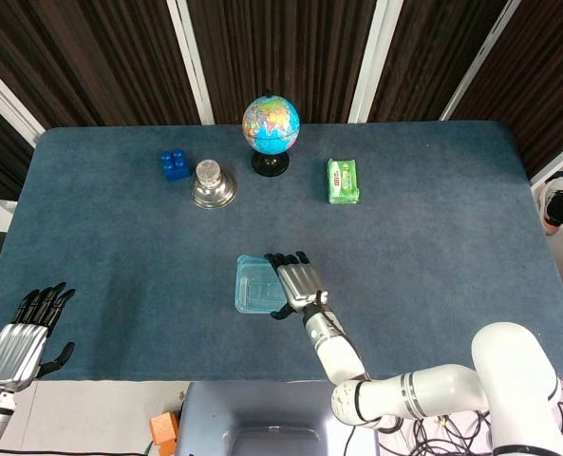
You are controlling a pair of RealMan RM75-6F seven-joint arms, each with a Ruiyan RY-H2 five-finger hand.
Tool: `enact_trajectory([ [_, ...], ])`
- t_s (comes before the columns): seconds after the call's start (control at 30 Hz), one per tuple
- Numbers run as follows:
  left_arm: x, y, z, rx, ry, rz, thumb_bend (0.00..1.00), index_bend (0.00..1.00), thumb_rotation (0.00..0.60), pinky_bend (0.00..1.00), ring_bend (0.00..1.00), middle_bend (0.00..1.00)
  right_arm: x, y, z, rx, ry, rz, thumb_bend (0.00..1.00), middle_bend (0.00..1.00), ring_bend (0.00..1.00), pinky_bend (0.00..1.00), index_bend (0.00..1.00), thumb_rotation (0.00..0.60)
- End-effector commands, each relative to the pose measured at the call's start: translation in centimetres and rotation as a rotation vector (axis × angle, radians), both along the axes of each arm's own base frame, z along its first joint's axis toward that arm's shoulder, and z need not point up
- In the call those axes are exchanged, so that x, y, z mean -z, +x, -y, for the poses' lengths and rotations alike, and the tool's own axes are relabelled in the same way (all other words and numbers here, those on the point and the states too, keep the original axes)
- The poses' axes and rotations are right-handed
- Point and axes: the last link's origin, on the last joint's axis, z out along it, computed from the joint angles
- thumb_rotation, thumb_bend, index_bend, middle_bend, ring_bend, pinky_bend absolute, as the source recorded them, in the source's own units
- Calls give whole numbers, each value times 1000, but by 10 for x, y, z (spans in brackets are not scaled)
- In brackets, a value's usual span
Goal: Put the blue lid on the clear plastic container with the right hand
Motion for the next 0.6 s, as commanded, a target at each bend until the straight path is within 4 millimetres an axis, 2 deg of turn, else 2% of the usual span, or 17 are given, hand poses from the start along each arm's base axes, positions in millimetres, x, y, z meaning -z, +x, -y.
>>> enact_trajectory([
  [0.03, 0, 0, 0, -1, -1, 0, 348, 0, 600, 0, 0, 0, 1, -3, 1, 7, -4, -9, 72, 327, 110, 74, 771, 600],
  [0.6, 0, 0, 0, -1, 2, 0, 348, 0, 600, 0, 0, 0, 9, -6, 4, 8, 4, 1, 72, 328, 112, 73, 770, 600],
])
